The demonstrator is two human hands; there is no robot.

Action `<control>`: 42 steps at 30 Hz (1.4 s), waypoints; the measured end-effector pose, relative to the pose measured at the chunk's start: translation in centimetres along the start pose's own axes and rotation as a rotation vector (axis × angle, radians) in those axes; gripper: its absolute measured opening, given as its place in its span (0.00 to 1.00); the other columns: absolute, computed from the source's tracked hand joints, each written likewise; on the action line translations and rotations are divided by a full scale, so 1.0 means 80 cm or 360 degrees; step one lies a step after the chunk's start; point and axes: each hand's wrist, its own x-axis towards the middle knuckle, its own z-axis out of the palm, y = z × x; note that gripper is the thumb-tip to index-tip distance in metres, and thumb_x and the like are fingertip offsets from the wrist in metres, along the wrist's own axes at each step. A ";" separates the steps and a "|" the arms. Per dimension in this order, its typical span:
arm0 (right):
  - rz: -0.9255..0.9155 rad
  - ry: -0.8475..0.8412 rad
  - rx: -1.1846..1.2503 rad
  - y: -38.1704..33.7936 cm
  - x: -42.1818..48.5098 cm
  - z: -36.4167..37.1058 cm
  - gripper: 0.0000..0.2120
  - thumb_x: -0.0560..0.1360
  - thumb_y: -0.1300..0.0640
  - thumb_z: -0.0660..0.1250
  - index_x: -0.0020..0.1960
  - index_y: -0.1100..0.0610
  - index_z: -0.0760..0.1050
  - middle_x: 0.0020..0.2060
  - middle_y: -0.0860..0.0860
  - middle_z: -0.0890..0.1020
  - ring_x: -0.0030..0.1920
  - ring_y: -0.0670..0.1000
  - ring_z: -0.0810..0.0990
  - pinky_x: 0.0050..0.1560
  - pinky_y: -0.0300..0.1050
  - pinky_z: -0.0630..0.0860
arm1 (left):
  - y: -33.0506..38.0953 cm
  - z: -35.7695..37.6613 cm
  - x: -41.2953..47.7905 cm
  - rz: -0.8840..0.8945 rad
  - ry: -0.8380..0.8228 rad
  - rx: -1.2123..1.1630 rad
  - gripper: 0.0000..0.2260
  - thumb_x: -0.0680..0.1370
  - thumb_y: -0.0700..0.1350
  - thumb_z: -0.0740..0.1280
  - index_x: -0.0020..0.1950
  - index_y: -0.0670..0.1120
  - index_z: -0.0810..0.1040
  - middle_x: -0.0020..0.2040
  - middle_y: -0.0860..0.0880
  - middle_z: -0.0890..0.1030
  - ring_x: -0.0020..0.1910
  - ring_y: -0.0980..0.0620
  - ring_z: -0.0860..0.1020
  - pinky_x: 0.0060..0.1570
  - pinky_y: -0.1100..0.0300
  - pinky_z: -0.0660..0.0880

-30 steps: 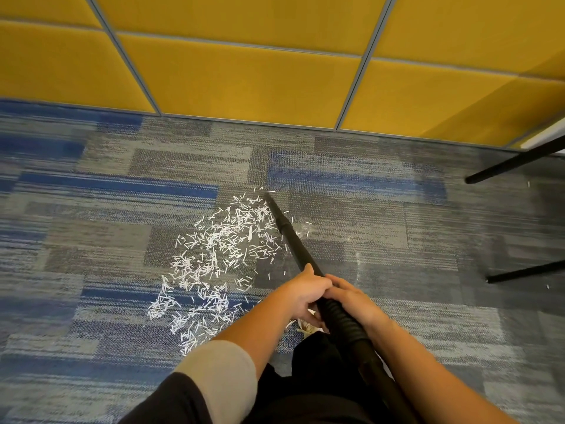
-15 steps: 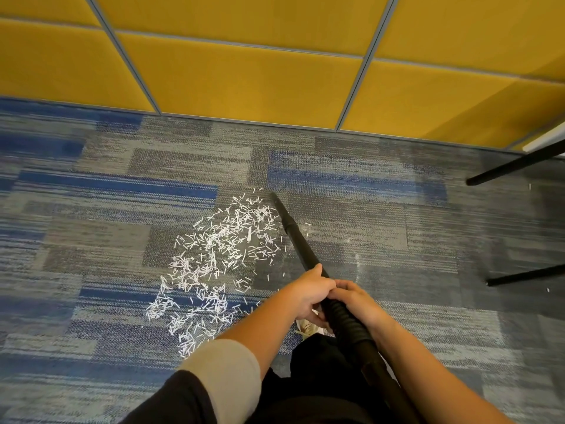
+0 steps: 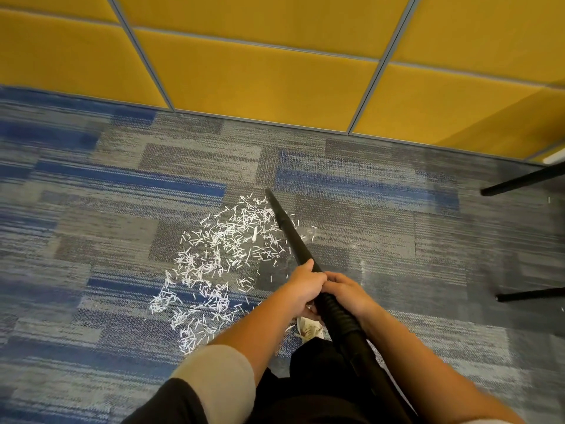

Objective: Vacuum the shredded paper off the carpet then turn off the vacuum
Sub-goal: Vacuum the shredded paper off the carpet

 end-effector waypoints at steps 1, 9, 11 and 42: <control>0.0006 -0.0024 -0.0026 -0.002 0.001 0.002 0.19 0.73 0.65 0.65 0.63 0.60 0.71 0.38 0.61 0.81 0.29 0.56 0.80 0.29 0.45 0.76 | 0.000 -0.003 0.001 -0.0013 -0.0004 -0.0018 0.29 0.80 0.40 0.55 0.77 0.58 0.51 0.47 0.45 0.74 0.36 0.48 0.75 0.50 0.43 0.79; -0.0011 -0.0004 -0.0133 -0.012 0.004 0.004 0.17 0.73 0.65 0.65 0.61 0.59 0.72 0.42 0.61 0.81 0.33 0.55 0.81 0.35 0.46 0.79 | 0.003 -0.010 0.001 0.0006 -0.0016 -0.0091 0.28 0.80 0.40 0.55 0.77 0.57 0.50 0.47 0.46 0.74 0.38 0.48 0.76 0.51 0.43 0.78; 0.0004 -0.0042 -0.0120 -0.014 0.001 0.009 0.16 0.73 0.66 0.65 0.61 0.60 0.72 0.41 0.61 0.81 0.31 0.54 0.81 0.31 0.44 0.78 | 0.001 -0.014 0.000 -0.0010 -0.0023 -0.0116 0.29 0.80 0.40 0.55 0.77 0.58 0.50 0.47 0.45 0.74 0.37 0.48 0.75 0.51 0.42 0.78; 0.0038 -0.0120 -0.0066 -0.005 -0.008 0.025 0.16 0.74 0.68 0.63 0.61 0.60 0.70 0.32 0.61 0.80 0.27 0.56 0.79 0.30 0.46 0.77 | -0.019 -0.024 -0.006 0.0009 -0.0025 -0.0150 0.28 0.80 0.39 0.55 0.77 0.57 0.51 0.47 0.44 0.73 0.33 0.49 0.73 0.39 0.47 0.80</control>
